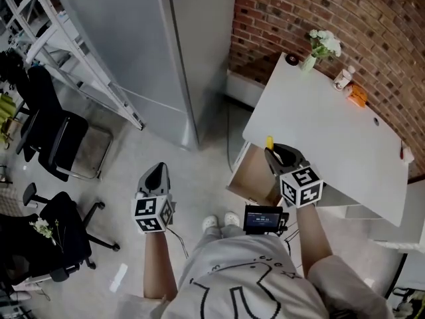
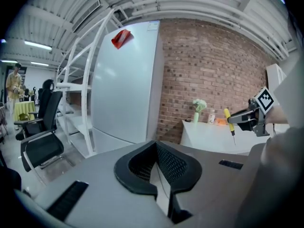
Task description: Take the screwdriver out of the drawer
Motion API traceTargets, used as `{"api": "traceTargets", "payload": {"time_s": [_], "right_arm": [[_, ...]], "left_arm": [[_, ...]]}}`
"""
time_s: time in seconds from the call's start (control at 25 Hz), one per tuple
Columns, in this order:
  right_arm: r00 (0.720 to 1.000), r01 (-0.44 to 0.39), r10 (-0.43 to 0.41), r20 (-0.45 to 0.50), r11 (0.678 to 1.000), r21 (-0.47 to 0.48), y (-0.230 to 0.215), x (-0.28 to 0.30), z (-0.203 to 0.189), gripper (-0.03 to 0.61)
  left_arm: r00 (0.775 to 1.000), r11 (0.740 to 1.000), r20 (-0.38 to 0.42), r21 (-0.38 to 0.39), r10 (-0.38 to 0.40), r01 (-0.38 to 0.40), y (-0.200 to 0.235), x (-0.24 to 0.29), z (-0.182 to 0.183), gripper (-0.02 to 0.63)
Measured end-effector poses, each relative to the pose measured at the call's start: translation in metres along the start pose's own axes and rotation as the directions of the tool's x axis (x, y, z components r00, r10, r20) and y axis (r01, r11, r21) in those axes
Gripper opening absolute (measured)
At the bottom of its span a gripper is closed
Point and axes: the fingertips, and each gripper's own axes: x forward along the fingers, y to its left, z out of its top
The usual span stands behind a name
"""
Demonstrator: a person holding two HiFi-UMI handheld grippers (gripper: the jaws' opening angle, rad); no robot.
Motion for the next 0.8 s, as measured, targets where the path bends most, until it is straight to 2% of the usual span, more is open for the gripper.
{"api": "traceTargets", "payload": {"time_s": [0.16,0.36,0.64,0.8], "right_arm": [[0.993,0.014,-0.016,0.119,1.0,0.017,0.004,-0.015,0.03,0.077],[0.985,0.054,-0.04,0.17,0.995,-0.079,0.006,-0.027,0.053,0.077],[0.954,0.084,-0.065,0.293,0.995,-0.054,0.007,-0.052,0.076,0.077],[0.938,0.099,-0.082,0.338,0.995,-0.032,0.005,-0.061,0.082,0.077]], "left_arm": [[0.997,1.0,0.077,0.016,-0.007,0.006,-0.003,-0.01,0.03,0.011],[0.987,0.999,0.16,0.036,-0.021,0.015,-0.009,-0.015,0.066,0.011],[0.965,0.991,0.257,0.131,-0.06,0.027,-0.025,-0.021,0.113,0.011],[0.952,0.986,0.294,0.161,-0.078,0.031,-0.035,-0.022,0.128,0.011]]}}
